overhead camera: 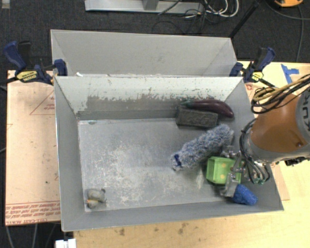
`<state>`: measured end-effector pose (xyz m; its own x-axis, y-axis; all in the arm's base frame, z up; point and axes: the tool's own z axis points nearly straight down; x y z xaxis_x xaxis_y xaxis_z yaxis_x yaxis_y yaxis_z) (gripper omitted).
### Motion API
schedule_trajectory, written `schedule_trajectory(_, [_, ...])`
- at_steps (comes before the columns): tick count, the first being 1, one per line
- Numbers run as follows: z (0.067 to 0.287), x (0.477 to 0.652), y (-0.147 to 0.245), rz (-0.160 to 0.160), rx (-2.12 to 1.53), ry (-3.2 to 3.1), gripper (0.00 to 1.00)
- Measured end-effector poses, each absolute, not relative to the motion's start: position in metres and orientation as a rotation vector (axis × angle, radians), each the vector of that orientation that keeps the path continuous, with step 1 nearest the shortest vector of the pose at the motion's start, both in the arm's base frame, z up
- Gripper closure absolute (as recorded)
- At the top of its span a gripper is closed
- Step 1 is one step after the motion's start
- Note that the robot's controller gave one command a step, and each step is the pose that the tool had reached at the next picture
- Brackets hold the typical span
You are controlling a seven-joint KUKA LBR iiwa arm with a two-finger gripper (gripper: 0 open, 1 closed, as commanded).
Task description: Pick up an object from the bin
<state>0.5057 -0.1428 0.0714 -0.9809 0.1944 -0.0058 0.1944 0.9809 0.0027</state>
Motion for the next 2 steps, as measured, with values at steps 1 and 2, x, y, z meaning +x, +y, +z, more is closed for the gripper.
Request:
schedule_trajectory(1, [0.0710, 0.5155, -0.1428, 0.011, 0.169, 3.138, 0.00])
schedule_trajectory(2, [0.0748, 0.5097, -0.1420, 0.005, 0.302, 3.110, 1.00])
